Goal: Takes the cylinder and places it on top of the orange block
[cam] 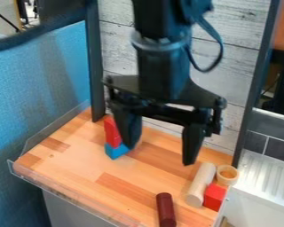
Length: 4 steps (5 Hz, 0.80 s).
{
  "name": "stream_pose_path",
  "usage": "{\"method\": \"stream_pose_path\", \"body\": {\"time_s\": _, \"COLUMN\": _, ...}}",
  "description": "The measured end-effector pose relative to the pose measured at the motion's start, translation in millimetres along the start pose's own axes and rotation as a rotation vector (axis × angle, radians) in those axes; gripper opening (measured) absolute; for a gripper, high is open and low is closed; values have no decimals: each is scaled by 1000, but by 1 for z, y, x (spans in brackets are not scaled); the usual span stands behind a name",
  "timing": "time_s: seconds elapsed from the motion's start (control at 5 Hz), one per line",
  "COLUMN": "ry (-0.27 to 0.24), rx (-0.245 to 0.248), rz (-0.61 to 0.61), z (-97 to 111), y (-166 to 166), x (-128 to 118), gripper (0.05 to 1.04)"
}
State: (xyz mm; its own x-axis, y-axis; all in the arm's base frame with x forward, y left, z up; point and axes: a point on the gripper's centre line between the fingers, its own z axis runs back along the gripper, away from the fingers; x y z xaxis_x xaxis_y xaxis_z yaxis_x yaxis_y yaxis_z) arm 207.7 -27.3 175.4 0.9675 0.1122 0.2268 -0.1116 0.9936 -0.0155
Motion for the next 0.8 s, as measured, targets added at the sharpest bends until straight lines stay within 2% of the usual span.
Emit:
{"method": "stream_pose_path", "body": {"time_s": 0.4, "ry": -142, "rx": 20, "rz": -82, "z": -50, "y": -9, "x": 46, "gripper": 1000}}
{"method": "stream_pose_path", "body": {"time_s": 0.6, "ry": -133, "rx": 30, "rz": -106, "z": -80, "y": -14, "x": 67, "gripper": 1000}}
{"method": "stream_pose_path", "body": {"time_s": 0.8, "ry": -134, "rx": 17, "rz": -74, "z": -110, "y": -13, "x": 90, "gripper": 1000}}
